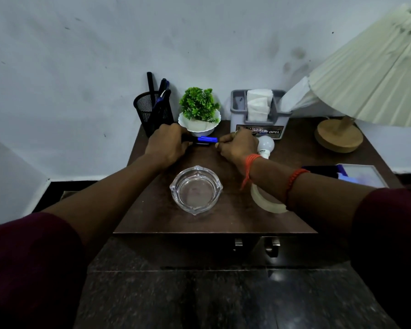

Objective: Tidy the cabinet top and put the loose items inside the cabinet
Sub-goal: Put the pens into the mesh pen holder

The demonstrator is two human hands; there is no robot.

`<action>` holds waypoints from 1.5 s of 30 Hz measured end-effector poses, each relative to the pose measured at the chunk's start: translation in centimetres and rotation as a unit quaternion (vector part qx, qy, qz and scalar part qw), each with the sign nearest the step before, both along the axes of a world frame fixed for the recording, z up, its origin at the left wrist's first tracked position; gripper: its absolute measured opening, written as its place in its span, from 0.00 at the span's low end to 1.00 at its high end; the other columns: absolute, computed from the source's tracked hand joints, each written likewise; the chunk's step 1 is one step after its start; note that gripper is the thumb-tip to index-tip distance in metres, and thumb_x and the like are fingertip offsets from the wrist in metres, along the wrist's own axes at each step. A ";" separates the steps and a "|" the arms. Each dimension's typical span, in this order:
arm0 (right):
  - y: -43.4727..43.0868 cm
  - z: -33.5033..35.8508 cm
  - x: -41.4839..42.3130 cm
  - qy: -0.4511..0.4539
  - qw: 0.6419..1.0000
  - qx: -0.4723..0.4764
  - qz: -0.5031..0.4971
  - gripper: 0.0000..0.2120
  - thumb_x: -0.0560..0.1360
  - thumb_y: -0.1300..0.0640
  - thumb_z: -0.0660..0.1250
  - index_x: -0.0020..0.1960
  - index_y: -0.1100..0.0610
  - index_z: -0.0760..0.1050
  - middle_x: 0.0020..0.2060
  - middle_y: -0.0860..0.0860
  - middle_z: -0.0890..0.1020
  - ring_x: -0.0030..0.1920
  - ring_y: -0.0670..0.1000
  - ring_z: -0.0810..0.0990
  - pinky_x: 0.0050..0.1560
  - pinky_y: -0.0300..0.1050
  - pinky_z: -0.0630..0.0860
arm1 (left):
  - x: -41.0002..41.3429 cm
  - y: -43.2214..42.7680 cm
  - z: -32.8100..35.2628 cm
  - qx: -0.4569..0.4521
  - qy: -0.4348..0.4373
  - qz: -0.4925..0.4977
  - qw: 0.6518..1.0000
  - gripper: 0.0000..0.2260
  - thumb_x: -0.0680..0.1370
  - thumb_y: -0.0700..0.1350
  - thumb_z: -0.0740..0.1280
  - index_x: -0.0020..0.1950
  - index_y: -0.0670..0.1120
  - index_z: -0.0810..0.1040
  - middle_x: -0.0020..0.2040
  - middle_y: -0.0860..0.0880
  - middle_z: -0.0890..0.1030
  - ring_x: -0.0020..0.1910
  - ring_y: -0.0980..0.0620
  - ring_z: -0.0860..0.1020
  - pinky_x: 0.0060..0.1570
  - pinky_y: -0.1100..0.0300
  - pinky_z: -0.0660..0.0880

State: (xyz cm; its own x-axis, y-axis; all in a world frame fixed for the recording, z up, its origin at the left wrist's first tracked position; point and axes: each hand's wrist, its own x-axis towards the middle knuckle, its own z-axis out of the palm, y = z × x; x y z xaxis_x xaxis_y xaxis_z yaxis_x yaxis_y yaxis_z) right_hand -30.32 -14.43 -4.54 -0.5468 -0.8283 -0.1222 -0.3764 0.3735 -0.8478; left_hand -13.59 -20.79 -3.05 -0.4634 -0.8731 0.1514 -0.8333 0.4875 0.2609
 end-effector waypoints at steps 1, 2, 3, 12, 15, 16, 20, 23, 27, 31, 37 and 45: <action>0.0 0.0 0.0 -0.001 1.000 -0.001 0.000 0.06 0.69 0.57 0.76 0.45 0.56 0.85 0.45 0.55 0.87 0.50 0.55 0.84 0.58 0.49 0.79 | 0.1 0.0 0.0 0.003 -0.004 -0.004 1.000 0.13 0.74 0.52 0.68 0.58 0.55 0.81 0.51 0.44 0.84 0.51 0.40 0.81 0.49 0.46 0.80; 0.0 0.0 0.1 0.001 1.000 -0.001 0.001 0.06 0.69 0.57 0.76 0.46 0.55 0.85 0.45 0.55 0.87 0.50 0.55 0.84 0.58 0.49 0.79 | 0.1 0.0 0.1 0.004 -0.013 -0.008 1.000 0.13 0.73 0.52 0.69 0.58 0.54 0.81 0.52 0.44 0.84 0.52 0.41 0.81 0.49 0.46 0.80; 0.1 -0.1 0.1 0.001 1.000 0.000 0.002 0.06 0.69 0.57 0.76 0.46 0.55 0.85 0.45 0.55 0.87 0.50 0.55 0.84 0.58 0.48 0.79 | 0.2 -0.1 0.0 0.003 -0.022 -0.013 1.000 0.14 0.73 0.51 0.70 0.58 0.54 0.81 0.52 0.45 0.84 0.52 0.42 0.81 0.49 0.46 0.80; 0.7 0.2 0.4 -0.016 1.000 0.014 0.021 0.03 0.68 0.56 0.76 0.41 0.52 0.84 0.42 0.53 0.86 0.47 0.53 0.85 0.56 0.48 0.81 | 0.4 -0.4 0.3 0.067 -0.063 0.005 0.996 0.14 0.72 0.52 0.72 0.56 0.50 0.81 0.53 0.44 0.82 0.52 0.41 0.80 0.48 0.48 0.79; 0.9 0.3 0.4 -0.023 0.999 0.016 0.030 0.07 0.68 0.57 0.76 0.34 0.50 0.80 0.41 0.52 0.86 0.47 0.53 0.85 0.55 0.49 0.81 | 0.3 -0.3 0.4 0.085 -0.089 0.015 0.992 0.16 0.72 0.52 0.71 0.57 0.47 0.79 0.53 0.42 0.81 0.51 0.40 0.80 0.49 0.47 0.79; 1.0 0.3 0.5 -0.026 0.999 0.016 0.029 0.08 0.68 0.57 0.76 0.32 0.50 0.79 0.41 0.52 0.86 0.47 0.53 0.85 0.55 0.49 0.81 | 0.3 -0.1 0.4 0.090 -0.095 0.016 0.991 0.16 0.73 0.52 0.71 0.57 0.46 0.79 0.54 0.42 0.81 0.52 0.40 0.80 0.49 0.46 0.79; 1.2 0.6 0.6 -0.032 0.999 0.016 0.029 0.08 0.68 0.57 0.76 0.33 0.50 0.80 0.40 0.52 0.86 0.46 0.52 0.85 0.54 0.49 0.82 | 0.5 0.7 0.5 0.104 -0.079 0.016 0.991 0.13 0.74 0.52 0.70 0.54 0.46 0.79 0.54 0.43 0.80 0.52 0.41 0.79 0.50 0.48 0.78; 1.2 1.2 0.9 -0.030 0.999 0.016 0.039 0.08 0.68 0.57 0.76 0.33 0.50 0.80 0.40 0.52 0.86 0.48 0.53 0.85 0.55 0.50 0.81 | 0.9 1.4 0.8 0.094 -0.029 0.018 0.995 0.10 0.75 0.50 0.69 0.53 0.47 0.80 0.52 0.43 0.82 0.51 0.42 0.80 0.48 0.49 0.78; 1.1 2.6 2.1 -0.035 0.999 0.004 0.040 0.03 0.69 0.58 0.76 0.42 0.54 0.84 0.37 0.52 0.84 0.50 0.54 0.84 0.58 0.48 0.79 | 1.2 2.4 2.4 0.090 0.068 0.030 0.993 0.08 0.77 0.48 0.69 0.52 0.47 0.83 0.48 0.46 0.83 0.47 0.46 0.80 0.43 0.57 0.71; 0.9 4.2 4.0 -0.064 0.997 -0.013 0.042 0.04 0.67 0.60 0.77 0.42 0.57 0.84 0.38 0.54 0.85 0.51 0.57 0.83 0.60 0.52 0.78 | 1.7 2.9 4.1 0.092 0.126 0.036 0.987 0.09 0.75 0.50 0.71 0.51 0.46 0.84 0.46 0.46 0.84 0.43 0.48 0.80 0.41 0.60 0.69; 0.7 6.6 6.6 -0.152 0.987 -0.041 0.045 0.10 0.68 0.62 0.75 0.33 0.52 0.76 0.42 0.59 0.86 0.44 0.56 0.86 0.49 0.53 0.83 | 3.3 3.7 5.9 0.089 0.176 0.061 0.979 0.10 0.75 0.49 0.71 0.53 0.46 0.83 0.46 0.46 0.85 0.43 0.50 0.81 0.41 0.63 0.68; 0.6 10.3 9.3 -0.188 0.971 -0.083 0.120 0.09 0.75 0.62 0.71 0.54 0.58 0.77 0.34 0.50 0.82 0.35 0.46 0.82 0.39 0.44 0.81 | 6.6 3.5 8.3 0.041 0.219 0.091 0.971 0.08 0.71 0.50 0.74 0.48 0.49 0.85 0.47 0.49 0.86 0.46 0.50 0.83 0.46 0.59 0.76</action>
State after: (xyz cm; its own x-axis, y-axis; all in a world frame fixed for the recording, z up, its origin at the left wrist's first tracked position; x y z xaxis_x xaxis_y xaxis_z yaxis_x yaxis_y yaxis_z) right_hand -20.99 -13.84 5.73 -0.2773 -0.9520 -0.1293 -0.0883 0.1592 -0.9833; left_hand -7.01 -17.29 5.24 -0.2073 -0.9521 0.2249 -0.7036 0.3048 0.6419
